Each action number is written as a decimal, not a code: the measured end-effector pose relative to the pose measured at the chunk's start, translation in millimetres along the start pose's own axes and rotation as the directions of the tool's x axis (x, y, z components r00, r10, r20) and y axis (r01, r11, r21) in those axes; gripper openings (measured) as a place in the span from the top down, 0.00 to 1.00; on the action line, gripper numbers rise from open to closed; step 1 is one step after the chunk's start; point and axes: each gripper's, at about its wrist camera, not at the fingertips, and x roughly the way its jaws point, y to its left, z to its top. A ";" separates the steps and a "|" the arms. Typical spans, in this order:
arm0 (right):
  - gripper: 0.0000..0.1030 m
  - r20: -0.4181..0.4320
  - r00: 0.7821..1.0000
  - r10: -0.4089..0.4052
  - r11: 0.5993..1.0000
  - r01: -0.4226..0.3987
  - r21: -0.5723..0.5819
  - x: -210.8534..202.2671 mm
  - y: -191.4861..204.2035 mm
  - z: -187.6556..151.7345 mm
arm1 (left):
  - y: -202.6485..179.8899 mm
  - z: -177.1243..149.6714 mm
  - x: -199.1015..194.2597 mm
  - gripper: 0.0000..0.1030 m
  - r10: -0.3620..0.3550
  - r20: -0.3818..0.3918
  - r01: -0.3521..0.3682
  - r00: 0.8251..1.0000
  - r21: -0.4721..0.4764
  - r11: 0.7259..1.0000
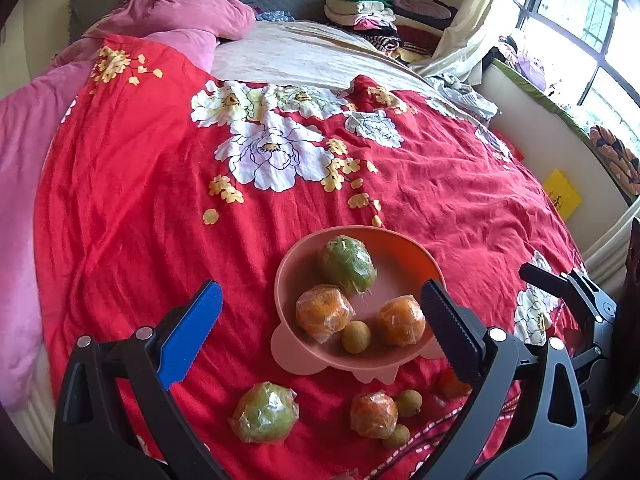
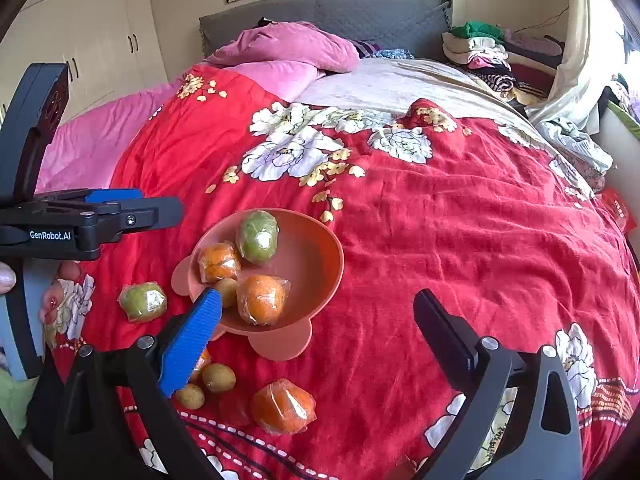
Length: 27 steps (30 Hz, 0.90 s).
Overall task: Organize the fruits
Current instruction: 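Withdraw both open tools from the bowl back over the loose fruit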
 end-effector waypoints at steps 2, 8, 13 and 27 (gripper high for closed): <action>0.06 0.005 1.000 -0.001 1.000 0.001 -0.001 -2.4 0.0 0.4 | -1.4 -2.1 -3.3 0.10 0.003 0.003 -0.003 1.000 0.002 1.000; 0.05 0.013 1.000 -0.004 1.000 0.004 -0.002 -10.2 0.5 -1.2 | -5.7 -8.9 -11.0 0.10 0.013 0.011 -0.014 1.000 0.015 1.000; 0.05 0.015 1.000 -0.005 1.000 0.005 -0.002 -15.4 0.1 -4.1 | -8.3 -17.1 -15.3 0.10 0.021 0.011 -0.022 1.000 0.019 1.000; 0.05 -0.001 1.000 -0.012 1.000 0.012 -0.001 -26.4 -0.6 -20.7 | -14.8 -39.9 -23.6 0.10 0.028 -0.001 -0.028 1.000 0.030 0.999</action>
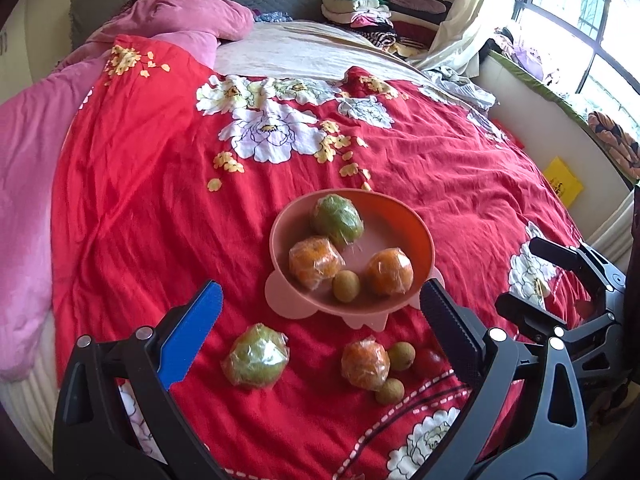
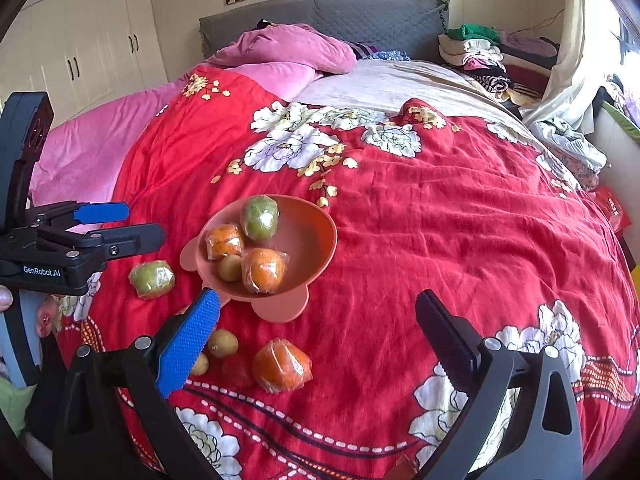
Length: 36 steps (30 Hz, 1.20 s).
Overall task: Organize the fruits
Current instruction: 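Withdraw both open tools from the bowl back over the loose fruit, then grasp a small brown kiwi with the left tool while the right tool grasps a bagged orange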
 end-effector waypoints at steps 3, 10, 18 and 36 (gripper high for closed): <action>0.05 -0.003 1.000 0.000 1.000 0.000 -0.002 -2.1 0.8 -2.9 | -1.0 -3.2 -2.5 0.10 0.001 0.000 -0.001 1.000 0.001 1.000; 0.05 -0.022 1.000 0.009 1.000 -0.009 -0.007 -2.4 3.7 -13.0 | -3.4 -13.9 -4.1 0.10 0.002 -0.013 -0.002 1.000 0.010 1.000; 0.05 -0.045 0.999 0.018 1.000 -0.018 -0.012 -1.7 7.4 -23.2 | -9.7 -31.1 -2.3 0.10 0.001 -0.041 0.000 0.999 0.036 0.999; 0.05 -0.092 0.996 0.015 1.000 -0.017 -0.017 1.8 2.9 -46.0 | -29.2 -73.4 12.7 0.10 -0.018 -0.126 0.027 0.992 0.074 0.997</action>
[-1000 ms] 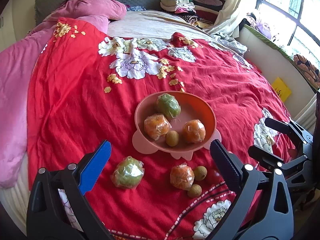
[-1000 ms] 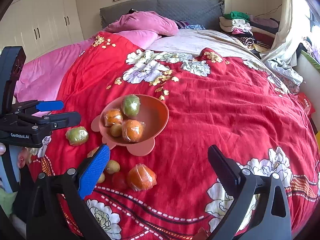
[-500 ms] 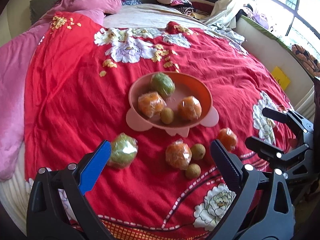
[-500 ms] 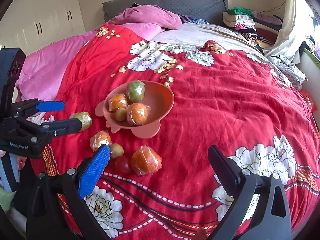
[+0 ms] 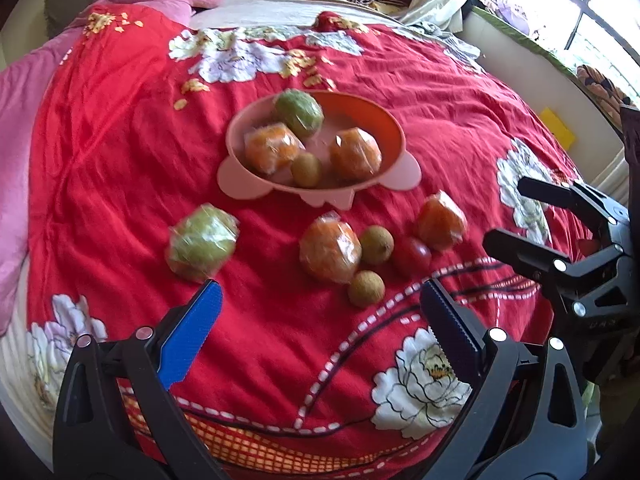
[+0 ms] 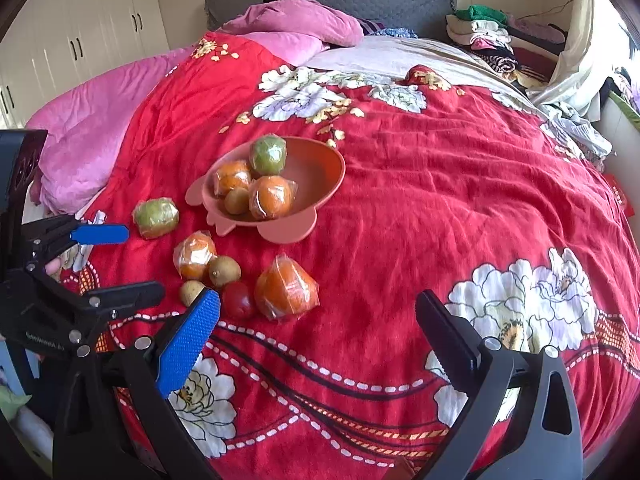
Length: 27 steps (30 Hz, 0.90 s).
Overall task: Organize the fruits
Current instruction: 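Grasp a small brown kiwi with the left tool while the right tool grasps a bagged orange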
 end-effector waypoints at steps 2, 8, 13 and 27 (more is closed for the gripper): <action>0.05 -0.004 1.000 0.001 1.000 -0.001 0.000 0.8 -0.6 -2.1 | -3.0 -3.8 1.9 0.10 -0.004 -0.004 0.004 1.000 0.002 1.000; 0.05 -0.017 1.000 0.000 1.000 0.000 -0.004 4.2 -2.4 -7.8 | -4.0 -10.6 5.7 0.27 -0.003 0.001 0.003 1.000 -0.010 1.000; 0.05 -0.028 1.000 -0.006 1.000 0.006 0.002 7.2 -7.7 -12.1 | -6.7 -11.8 13.9 0.50 -0.030 -0.018 0.030 0.999 -0.009 1.000; 0.41 -0.069 0.994 0.081 0.996 -0.083 -0.033 32.1 -1.5 -3.5 | -19.2 -7.7 38.0 0.75 -0.076 -0.052 0.076 0.996 0.005 0.997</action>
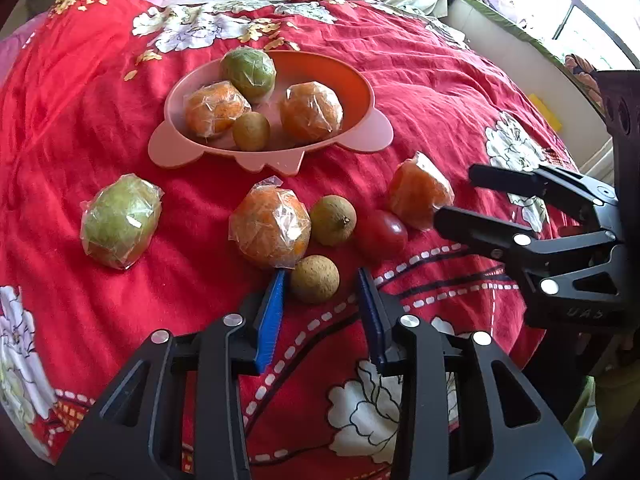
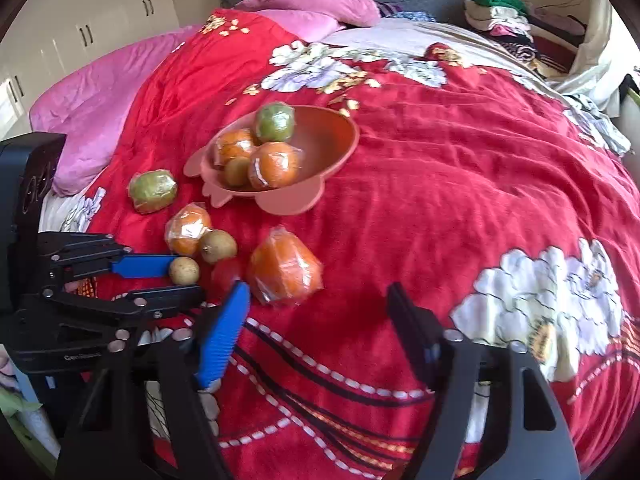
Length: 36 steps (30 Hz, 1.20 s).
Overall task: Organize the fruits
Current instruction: 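Grasp a small brown kiwi with the left tool while the right tool grasps a bagged orange, then carry the kiwi with the left tool while the right tool carries the orange to the bowl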
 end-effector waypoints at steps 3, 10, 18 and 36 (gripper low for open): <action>0.48 -0.011 1.000 0.022 1.000 -0.022 -0.007 7.6 2.5 2.8 | 3.2 0.4 0.7 0.79 -0.006 -0.002 0.006 1.000 -0.003 1.000; 0.57 -0.001 0.997 0.077 0.997 -0.077 0.004 20.6 1.5 10.7 | 6.1 1.6 2.7 0.82 -0.014 -0.005 0.014 1.000 -0.007 1.000; 0.62 -0.004 0.996 0.090 0.996 -0.089 0.002 18.2 2.9 13.9 | 5.9 2.1 1.0 0.84 -0.024 -0.007 0.024 1.000 0.006 1.000; 0.62 0.073 0.996 0.056 0.998 -0.057 0.000 -17.1 -0.2 26.6 | 18.1 18.8 -44.9 0.84 -0.035 0.090 0.037 0.995 -0.018 0.999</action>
